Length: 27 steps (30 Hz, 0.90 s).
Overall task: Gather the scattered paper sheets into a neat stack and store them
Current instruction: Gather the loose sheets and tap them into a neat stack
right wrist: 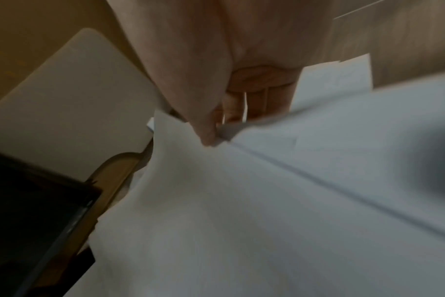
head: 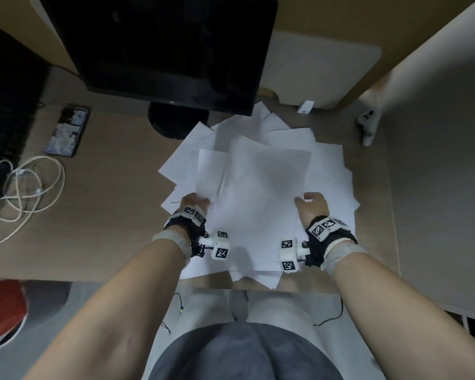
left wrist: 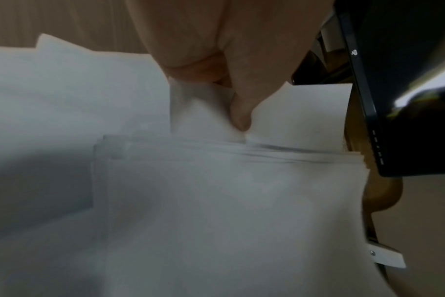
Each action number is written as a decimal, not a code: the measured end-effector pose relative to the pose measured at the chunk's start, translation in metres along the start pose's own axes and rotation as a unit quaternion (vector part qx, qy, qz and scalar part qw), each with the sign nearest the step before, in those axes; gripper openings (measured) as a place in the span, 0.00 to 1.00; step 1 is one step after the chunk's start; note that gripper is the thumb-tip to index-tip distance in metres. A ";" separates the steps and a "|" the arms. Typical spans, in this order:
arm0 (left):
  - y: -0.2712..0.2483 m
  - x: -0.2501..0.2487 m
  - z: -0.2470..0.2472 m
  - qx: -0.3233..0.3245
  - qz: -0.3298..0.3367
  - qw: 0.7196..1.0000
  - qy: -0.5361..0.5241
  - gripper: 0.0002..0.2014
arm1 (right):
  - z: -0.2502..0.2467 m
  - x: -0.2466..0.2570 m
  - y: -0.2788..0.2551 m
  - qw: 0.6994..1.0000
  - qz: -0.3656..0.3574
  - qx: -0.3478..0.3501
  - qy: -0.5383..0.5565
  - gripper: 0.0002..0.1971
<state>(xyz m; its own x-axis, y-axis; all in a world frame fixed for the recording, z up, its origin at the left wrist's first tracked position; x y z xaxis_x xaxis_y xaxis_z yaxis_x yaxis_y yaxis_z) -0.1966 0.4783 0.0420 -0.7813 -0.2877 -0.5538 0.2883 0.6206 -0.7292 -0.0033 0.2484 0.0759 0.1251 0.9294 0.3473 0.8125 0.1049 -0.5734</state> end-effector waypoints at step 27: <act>-0.013 0.062 0.030 -0.060 -0.175 0.951 -0.246 0.22 | 0.052 -0.002 0.018 0.964 0.054 0.098 -0.242 0.38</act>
<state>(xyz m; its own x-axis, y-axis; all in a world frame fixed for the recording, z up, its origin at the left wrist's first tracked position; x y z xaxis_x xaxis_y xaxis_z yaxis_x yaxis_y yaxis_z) -0.2322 0.4299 0.0050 -0.4550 -0.7808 -0.4281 -0.0302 0.4940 -0.8690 -0.0184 0.2663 0.0263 -0.1159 0.9900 -0.0807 0.6807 0.0200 -0.7323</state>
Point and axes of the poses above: each hand's wrist, its own y-axis towards the middle knuckle, its own z-axis out of the palm, x = y × z, the point moved 3 cm from there along y, towards the middle knuckle, and after that the axes turned 15 degrees about -y, right-handed, at the moved point
